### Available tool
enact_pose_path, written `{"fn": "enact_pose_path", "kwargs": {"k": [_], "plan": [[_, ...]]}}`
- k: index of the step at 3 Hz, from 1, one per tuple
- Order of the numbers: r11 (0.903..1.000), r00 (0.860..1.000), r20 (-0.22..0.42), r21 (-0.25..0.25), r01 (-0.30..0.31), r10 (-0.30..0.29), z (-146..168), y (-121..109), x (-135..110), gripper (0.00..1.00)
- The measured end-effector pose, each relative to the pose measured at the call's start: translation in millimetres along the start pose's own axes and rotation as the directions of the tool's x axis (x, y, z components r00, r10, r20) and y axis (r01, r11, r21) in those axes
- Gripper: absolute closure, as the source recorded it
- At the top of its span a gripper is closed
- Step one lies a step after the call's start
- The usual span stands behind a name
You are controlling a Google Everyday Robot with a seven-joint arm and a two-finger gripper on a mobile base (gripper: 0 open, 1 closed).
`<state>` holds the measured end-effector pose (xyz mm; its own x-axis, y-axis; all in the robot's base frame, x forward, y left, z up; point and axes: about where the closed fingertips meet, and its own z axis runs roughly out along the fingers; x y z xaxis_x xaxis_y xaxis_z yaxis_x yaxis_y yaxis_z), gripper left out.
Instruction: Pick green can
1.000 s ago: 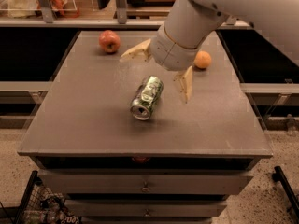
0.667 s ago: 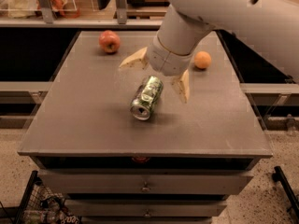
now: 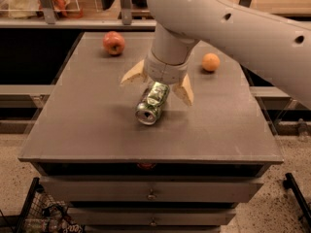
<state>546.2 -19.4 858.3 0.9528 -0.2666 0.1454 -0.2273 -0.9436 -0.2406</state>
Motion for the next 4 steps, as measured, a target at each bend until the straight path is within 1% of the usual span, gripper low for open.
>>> {"fn": "enact_pose_path", "kwargs": {"k": [1, 3, 4], "plan": [[0.9987, 0.999, -0.001, -0.03, 0.04, -0.04, 8.8, -3.6, 1.5, 0.16], [0.9952, 0.997, 0.003, -0.061, 0.077, -0.077, 14.4, -8.1, 1.5, 0.63], [0.9945, 0.997, -0.012, -0.069, 0.078, -0.079, 7.8, -8.2, 6.3, 0.86]]}}
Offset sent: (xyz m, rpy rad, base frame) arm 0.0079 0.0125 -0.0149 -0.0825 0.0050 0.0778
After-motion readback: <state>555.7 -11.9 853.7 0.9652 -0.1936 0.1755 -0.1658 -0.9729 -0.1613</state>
